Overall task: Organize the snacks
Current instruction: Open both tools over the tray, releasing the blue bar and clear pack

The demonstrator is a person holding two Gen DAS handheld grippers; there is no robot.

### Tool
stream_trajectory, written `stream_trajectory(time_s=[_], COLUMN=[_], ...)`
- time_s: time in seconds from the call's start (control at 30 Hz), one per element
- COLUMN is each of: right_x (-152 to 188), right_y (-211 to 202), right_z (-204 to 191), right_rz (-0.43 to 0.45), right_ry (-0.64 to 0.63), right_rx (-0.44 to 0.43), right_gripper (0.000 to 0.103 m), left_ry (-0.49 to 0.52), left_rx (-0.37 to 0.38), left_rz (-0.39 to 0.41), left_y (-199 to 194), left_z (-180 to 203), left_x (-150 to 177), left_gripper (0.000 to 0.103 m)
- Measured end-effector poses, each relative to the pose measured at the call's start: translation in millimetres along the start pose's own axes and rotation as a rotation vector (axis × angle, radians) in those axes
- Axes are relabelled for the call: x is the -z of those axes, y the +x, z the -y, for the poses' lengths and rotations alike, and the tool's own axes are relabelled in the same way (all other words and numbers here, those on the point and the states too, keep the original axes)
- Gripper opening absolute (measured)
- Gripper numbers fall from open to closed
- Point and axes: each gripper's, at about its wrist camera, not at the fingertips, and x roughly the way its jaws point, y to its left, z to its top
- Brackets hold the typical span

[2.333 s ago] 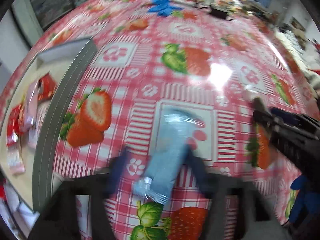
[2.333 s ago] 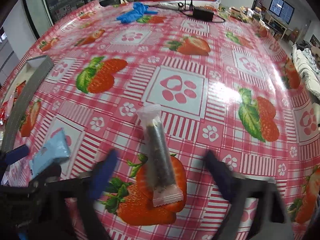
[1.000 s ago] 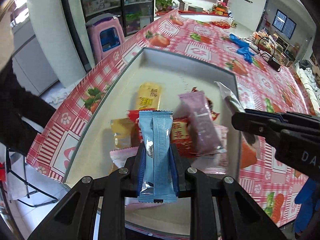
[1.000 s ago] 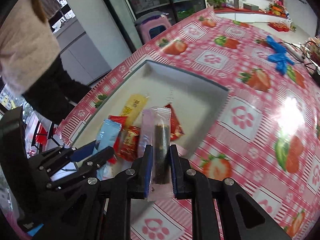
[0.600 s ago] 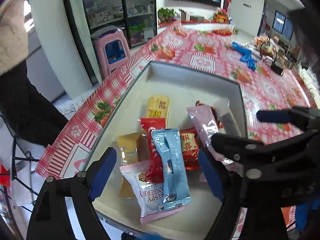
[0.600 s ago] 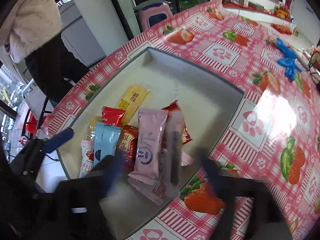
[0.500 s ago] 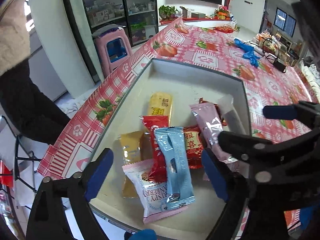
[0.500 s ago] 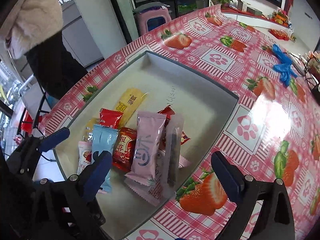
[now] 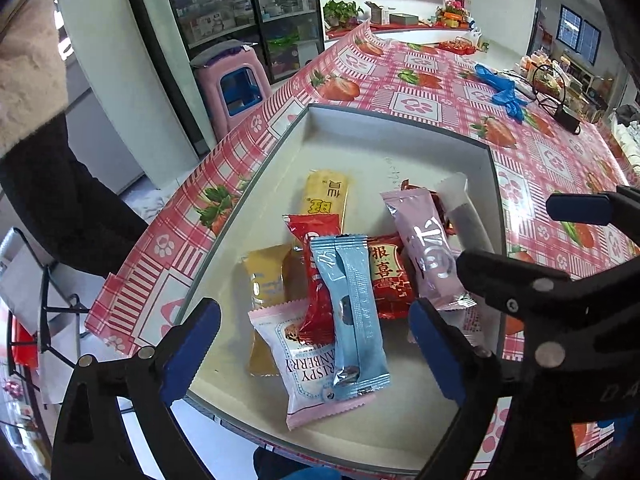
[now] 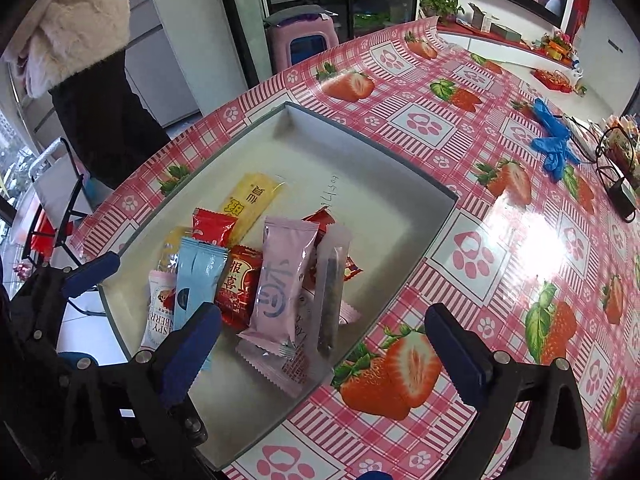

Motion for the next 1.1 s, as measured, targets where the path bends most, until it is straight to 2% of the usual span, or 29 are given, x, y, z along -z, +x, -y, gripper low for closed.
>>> stream_trajectory(time_s=[1.1], right_x=[13], right_y=[-5], right_z=[3], right_rz=[0.004], right_ry=[-0.012], right_rx=[-0.054], right_gripper=[0.102], left_ry=[0.007], left_rx=[-0.054], left_rz=[-0.054], left_y=[-2], left_z=[17], left_x=[7], left_gripper=[0.096])
